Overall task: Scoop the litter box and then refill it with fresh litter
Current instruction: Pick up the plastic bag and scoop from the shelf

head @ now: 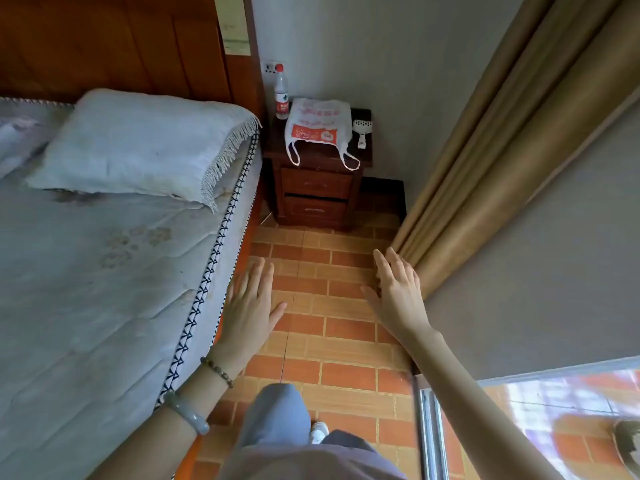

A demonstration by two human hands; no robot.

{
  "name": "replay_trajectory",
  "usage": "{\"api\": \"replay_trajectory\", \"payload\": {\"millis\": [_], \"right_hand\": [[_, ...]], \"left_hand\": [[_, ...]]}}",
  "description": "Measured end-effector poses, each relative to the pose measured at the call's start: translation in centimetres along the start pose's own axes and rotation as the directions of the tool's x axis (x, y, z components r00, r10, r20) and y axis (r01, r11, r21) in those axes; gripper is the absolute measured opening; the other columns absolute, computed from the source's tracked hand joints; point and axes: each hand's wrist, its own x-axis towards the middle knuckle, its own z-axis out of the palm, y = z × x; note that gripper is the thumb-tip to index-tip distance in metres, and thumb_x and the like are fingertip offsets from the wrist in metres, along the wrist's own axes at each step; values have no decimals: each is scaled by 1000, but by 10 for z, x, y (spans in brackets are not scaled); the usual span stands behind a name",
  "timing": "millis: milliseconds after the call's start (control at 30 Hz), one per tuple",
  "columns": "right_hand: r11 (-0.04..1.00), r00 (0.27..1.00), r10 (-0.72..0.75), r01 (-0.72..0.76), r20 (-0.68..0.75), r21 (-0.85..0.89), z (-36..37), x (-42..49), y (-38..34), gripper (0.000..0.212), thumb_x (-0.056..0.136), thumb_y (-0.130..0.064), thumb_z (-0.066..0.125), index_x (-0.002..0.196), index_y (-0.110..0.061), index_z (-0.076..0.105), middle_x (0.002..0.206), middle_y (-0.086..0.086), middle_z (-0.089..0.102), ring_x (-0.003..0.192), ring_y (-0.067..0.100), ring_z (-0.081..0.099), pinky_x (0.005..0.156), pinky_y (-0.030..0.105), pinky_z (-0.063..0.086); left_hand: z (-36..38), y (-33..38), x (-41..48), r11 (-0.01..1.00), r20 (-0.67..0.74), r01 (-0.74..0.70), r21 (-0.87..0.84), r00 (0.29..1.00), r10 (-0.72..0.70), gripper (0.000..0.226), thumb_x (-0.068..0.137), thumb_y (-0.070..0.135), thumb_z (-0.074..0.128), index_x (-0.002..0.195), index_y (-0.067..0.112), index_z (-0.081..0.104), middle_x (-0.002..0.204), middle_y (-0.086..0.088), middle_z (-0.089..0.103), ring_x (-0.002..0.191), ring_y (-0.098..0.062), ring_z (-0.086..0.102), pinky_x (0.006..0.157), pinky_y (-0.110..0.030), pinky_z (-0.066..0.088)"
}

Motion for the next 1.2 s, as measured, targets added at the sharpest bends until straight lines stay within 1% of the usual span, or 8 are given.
{"api": "replay_trajectory", "payload": {"millis": [67,133,233,367,567,833,1000,1200], "right_hand": [[1000,1000,5,-5,2,13,-2,12,0,67,87,-30,62,143,-9,33,149,20,30,136,35,30,112,47,24],[1000,1000,14,-14,16,0,-4,27,1,67,89,-32,60,145,-11,31,151,18,27,138,34,27,112,45,21],[999,999,40,-40,13,21,-1,55,3,66,89,-31,60,145,-11,30,152,17,24,138,34,25,112,46,21],[998,998,56,-56,9,15,6,97,0,66,88,-28,61,145,-11,30,151,18,25,137,35,27,112,46,21],[993,994,112,-112,0,23,10,172,-7,67,89,-35,58,146,-14,28,153,15,22,138,33,24,113,45,19],[995,995,97,-96,-31,38,7,265,-31,66,89,-34,58,145,-13,29,152,16,23,138,33,24,113,45,18],[993,994,105,-103,-34,59,12,301,-34,67,88,-30,61,145,-12,30,151,17,25,138,34,24,112,47,19],[990,991,131,-129,-31,53,11,340,-23,67,89,-35,58,145,-13,29,153,14,23,139,31,22,113,45,18]], "left_hand": [[-1,-1,9,1000,2,17,-23,1000,-17,75,79,43,67,137,4,41,143,-16,43,129,-32,44,105,-47,33],[0,-4,18,1000,-3,17,5,1000,-17,74,80,44,66,137,4,41,143,-16,42,129,-32,45,105,-47,34],[4,-10,40,1000,2,12,9,1000,-12,74,79,44,66,137,4,42,143,-16,43,128,-31,45,104,-46,36],[15,-23,83,1000,19,-4,13,1000,3,75,81,44,65,138,4,40,144,-15,42,130,-31,43,105,-47,34],[32,-46,163,1000,28,-30,1,999,30,76,78,46,66,136,3,42,142,-15,44,130,-30,43,106,-47,34],[38,-83,253,998,6,-56,-1,998,56,76,81,47,63,139,4,40,144,-14,42,133,-29,39,109,-44,28],[44,-94,292,998,17,-58,-20,998,58,76,78,46,67,137,4,43,141,-14,45,131,-28,42,107,-46,33],[54,-95,331,995,29,-97,-7,995,97,74,79,44,67,136,3,44,140,-16,46,132,-29,41,110,-44,26]]}}
